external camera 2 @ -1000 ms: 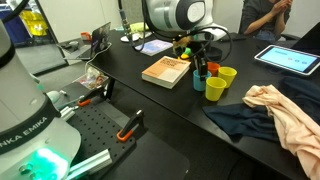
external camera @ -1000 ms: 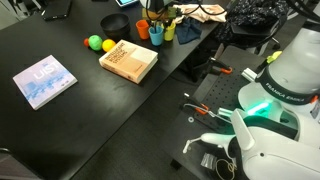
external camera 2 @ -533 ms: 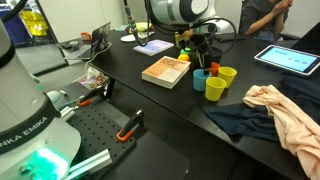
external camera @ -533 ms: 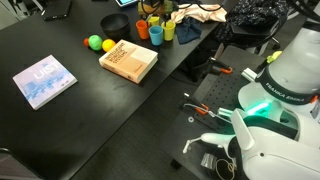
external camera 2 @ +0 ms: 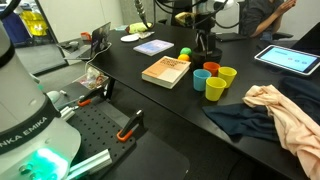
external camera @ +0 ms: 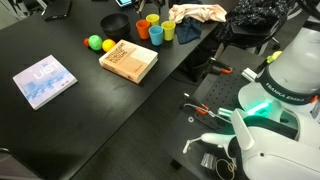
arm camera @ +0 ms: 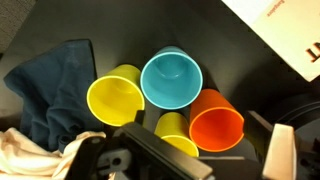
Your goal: Unstack the cups
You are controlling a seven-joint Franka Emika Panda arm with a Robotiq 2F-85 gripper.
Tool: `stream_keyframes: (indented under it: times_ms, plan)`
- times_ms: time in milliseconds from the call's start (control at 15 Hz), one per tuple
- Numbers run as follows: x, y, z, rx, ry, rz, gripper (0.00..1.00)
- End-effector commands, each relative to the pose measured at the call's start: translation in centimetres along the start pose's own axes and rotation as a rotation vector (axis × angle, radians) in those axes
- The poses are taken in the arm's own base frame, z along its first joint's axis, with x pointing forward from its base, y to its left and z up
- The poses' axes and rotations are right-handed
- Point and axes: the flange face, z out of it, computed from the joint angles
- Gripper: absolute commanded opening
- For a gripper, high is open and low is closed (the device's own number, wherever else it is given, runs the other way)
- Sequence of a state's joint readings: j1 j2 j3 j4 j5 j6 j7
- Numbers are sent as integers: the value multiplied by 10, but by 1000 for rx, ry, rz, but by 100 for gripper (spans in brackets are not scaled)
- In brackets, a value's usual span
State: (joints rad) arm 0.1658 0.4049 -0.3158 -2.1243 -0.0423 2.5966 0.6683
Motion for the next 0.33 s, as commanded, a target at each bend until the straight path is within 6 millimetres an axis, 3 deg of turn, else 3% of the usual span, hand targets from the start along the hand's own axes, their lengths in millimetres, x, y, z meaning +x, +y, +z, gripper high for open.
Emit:
stream_keyframes:
  times_ms: [0, 67, 267]
  plan:
    - [1, 0, -20, -16, -2, -67, 100]
    - [2, -2, -9, -11, -3, -31, 100]
    - [1, -2, -11, -15, -3, -46, 100]
